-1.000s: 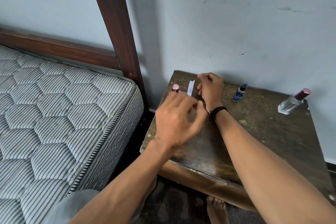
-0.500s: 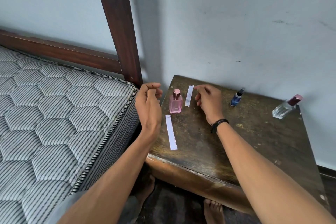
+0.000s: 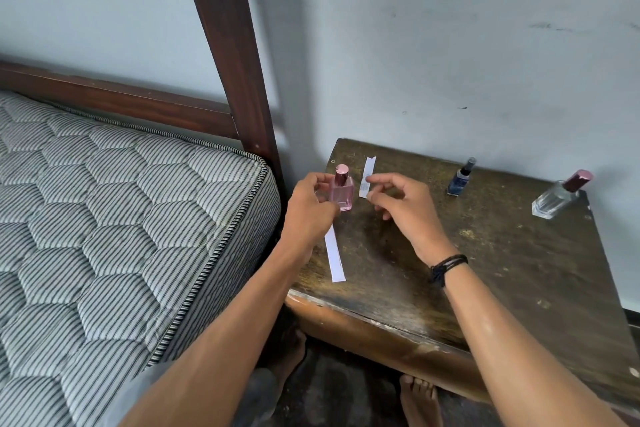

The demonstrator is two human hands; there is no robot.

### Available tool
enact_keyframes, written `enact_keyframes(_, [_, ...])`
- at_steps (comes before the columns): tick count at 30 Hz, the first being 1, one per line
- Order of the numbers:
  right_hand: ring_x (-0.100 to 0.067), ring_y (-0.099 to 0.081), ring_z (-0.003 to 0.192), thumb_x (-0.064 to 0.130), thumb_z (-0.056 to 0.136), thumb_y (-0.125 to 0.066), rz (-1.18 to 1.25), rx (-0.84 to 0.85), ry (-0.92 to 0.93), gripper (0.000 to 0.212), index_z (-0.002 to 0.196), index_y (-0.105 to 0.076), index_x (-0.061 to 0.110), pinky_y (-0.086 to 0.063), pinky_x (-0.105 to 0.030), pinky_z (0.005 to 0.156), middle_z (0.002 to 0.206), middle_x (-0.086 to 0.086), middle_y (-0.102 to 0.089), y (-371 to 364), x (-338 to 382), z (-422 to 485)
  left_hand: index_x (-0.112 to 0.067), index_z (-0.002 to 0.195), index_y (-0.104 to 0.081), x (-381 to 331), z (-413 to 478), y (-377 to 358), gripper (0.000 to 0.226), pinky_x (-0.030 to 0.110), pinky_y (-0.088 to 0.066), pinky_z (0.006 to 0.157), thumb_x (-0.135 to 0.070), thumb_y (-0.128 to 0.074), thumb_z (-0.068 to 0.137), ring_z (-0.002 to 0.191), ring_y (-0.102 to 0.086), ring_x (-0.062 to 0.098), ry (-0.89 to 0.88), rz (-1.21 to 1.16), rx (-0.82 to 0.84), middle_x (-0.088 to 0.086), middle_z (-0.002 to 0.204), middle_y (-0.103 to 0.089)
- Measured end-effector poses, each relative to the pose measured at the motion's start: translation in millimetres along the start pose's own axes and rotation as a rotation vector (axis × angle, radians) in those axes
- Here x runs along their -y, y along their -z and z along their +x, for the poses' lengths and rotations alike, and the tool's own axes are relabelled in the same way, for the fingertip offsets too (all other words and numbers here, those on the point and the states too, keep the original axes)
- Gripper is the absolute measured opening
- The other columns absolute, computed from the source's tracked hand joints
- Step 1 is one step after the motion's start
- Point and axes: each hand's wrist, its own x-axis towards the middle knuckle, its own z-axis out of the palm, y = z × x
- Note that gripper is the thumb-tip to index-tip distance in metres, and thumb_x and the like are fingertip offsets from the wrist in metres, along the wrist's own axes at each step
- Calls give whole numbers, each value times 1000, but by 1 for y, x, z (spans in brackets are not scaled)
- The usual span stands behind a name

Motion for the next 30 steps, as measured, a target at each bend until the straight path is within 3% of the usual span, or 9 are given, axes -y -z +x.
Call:
enact_keyframes(4, [-11,-67,87,8,86,-77,-157,45,58,37,119,-74,24,-55,-25,78,108,4,-69,-9,0,9,-24,118,-59,2,1,-3,33,28,-50,82,-7,-67,91,103,-64,12,-18,59,-9,-7,117,-65])
enact_keyframes(8, [6,-60,75,4,85,-76,-232,109,101,38,118,-74,22,-44,-9,71,109,8,-67,-18,1,13,-24,120,-59,3,1,-5,29,29,-50,84,-8,-62,95,106,-63,13,-43,68,-11,-7,118,-65])
enact_keyframes(12, [-5,-66,90,4,86,-75,-233,105,107,34,116,-74,19,-52,-25,84,108,8,-72,-20,1,14,-23,121,-61,3,4,-6,28,39,-52,98,-8,-59,97,110,-62,14,-46,35,-10,-7,119,-65])
enact_keyframes(17, [-14,-69,96,7,87,-77,-201,69,95,35,119,-73,20,-57,-37,91,110,7,-73,-18,1,20,-25,121,-62,-4,9,-9,29,39,-52,97,-7,-58,98,108,-62,12,-49,-33,-21,-7,117,-67])
enact_keyframes(21, [-12,-70,98,13,88,-77,-146,62,86,29,115,-75,25,-55,-34,90,107,11,-74,-14,3,24,-25,121,-63,-10,14,-12,30,37,-53,91,-7,-58,98,104,-64,14,-58,-90,-24,-6,115,-67])
enact_keyframes(25, [-5,-69,94,15,89,-77,-125,18,97,26,113,-75,25,-51,-19,77,107,13,-74,-12,7,30,-25,123,-64,-16,22,-16,32,38,-58,89,-7,-60,97,103,-67,19,-86,-121,-29,-2,115,-66])
enact_keyframes(30, [-7,-70,94,13,88,-77,-80,-105,108,26,112,-75,21,-56,-27,83,104,13,-75,-11,4,40,-24,126,-67,-20,37,-23,34,40,-58,92,-10,-66,95,102,-72,19,-117,-201,-13,1,110,-75])
